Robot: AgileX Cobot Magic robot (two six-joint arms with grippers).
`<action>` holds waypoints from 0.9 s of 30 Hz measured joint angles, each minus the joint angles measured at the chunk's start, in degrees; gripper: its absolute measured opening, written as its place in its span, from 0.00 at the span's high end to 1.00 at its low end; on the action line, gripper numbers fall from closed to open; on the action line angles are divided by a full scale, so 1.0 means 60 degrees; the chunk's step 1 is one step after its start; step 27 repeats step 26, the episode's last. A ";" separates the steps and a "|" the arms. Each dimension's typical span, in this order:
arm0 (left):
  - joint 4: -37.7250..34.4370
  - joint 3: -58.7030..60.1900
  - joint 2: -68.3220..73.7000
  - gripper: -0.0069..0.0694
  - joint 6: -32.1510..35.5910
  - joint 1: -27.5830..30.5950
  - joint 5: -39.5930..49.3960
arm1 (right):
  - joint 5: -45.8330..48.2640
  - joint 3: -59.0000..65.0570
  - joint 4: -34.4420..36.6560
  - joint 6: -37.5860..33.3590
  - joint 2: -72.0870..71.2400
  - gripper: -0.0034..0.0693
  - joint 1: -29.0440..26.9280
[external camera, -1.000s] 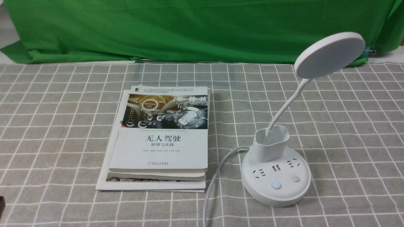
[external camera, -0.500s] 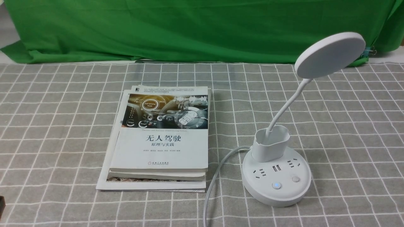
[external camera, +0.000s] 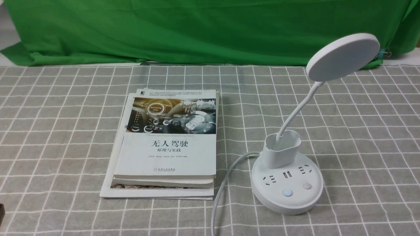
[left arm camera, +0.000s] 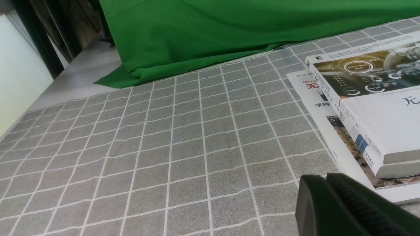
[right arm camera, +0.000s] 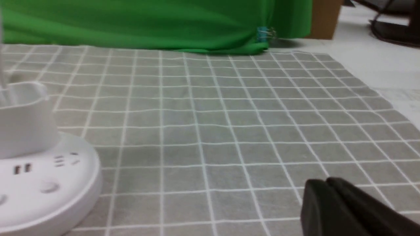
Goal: Turn off the desk lamp on the grey coffee tablecloth by hand.
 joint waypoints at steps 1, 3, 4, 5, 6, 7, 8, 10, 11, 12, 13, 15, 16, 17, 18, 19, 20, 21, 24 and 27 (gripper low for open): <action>0.0000 0.0000 0.0000 0.88 0.0000 0.0000 0.0000 | -0.0028 0.0000 0.0000 0.0059 0.0000 0.89 0.0268; 0.0000 0.0000 0.0009 0.88 0.0000 0.0000 0.0000 | -0.0037 0.0000 0.0000 0.0069 0.0000 0.89 0.0589; 0.0000 0.0000 0.0009 0.88 0.0000 0.0000 0.0000 | -0.0037 0.0000 0.0000 0.0077 0.0000 0.89 0.0689; 0.0000 0.0000 0.0009 0.88 0.0000 0.0000 0.0000 | -0.0037 0.0000 0.0000 0.0080 0.0000 0.89 0.0807; 0.0000 0.0000 0.0009 0.88 0.0010 0.0000 0.0000 | -0.0037 0.0000 0.0000 0.0080 0.0000 0.89 0.0879; 0.0000 0.0000 0.0009 0.88 0.0010 0.0000 0.0000 | -0.0037 0.0000 0.0000 0.0080 0.0000 0.89 0.0917; 0.0000 0.0000 0.0009 0.88 0.0010 0.0000 0.0000 | -0.0037 0.0000 0.0000 0.0080 0.0000 0.89 0.0945; 0.0000 0.0000 0.0009 0.88 0.0000 0.0000 0.0000 | -0.0037 0.0000 0.0000 0.0080 0.0000 0.89 0.0973; 0.0000 0.0000 0.0009 0.88 0.0000 0.0000 0.0000 | -0.0037 0.0000 0.0000 0.0088 0.0000 0.89 0.0973; 0.0000 0.0000 0.0009 0.88 0.0000 0.0000 0.0000 | -0.0037 0.0000 0.0000 0.0088 0.0000 0.89 0.0973; 0.0000 0.0000 0.0009 0.88 0.0000 0.0000 0.0000 | -0.0037 0.0000 0.0000 0.0088 0.0000 0.89 0.0973; 0.0000 0.0000 0.0009 0.88 0.0000 0.0000 0.0000 | -0.0037 0.0000 0.0000 0.0088 0.0000 0.89 0.0976; 0.0000 0.0000 0.0009 0.88 0.0000 0.0000 0.0000 | -0.0037 0.0000 0.0000 0.0088 0.0000 0.89 0.0976; 0.0000 0.0000 0.0009 0.88 0.0000 0.0000 0.0000 | -0.0037 0.0000 0.0000 0.0088 0.0000 0.89 0.0984; 0.0000 0.0000 0.0009 0.88 0.0000 0.0000 0.0000 | -0.0037 0.0000 0.0000 0.0088 0.0000 0.89 0.0984; 0.0000 0.0000 0.0009 0.88 0.0000 0.0000 0.0000 | -0.0037 0.0000 0.0000 0.0088 0.0000 0.89 0.0984; 0.0000 0.0000 0.0009 0.88 0.0000 0.0000 0.0000 | -0.0037 0.0000 0.0000 0.0088 0.0000 0.89 0.0984; 0.0000 0.0000 0.0009 0.88 0.0000 0.0000 0.0000 | -0.0037 0.0000 0.0000 0.0088 0.0000 0.89 0.0984; 0.0000 0.0000 0.0009 0.88 0.0000 0.0000 0.0000 | -0.0037 0.0000 0.0000 0.0088 0.0000 0.89 0.0984; 0.0000 0.0000 0.0009 0.88 0.0000 0.0000 0.0000 | -0.0037 0.0000 0.0000 0.0088 0.0000 0.89 0.0984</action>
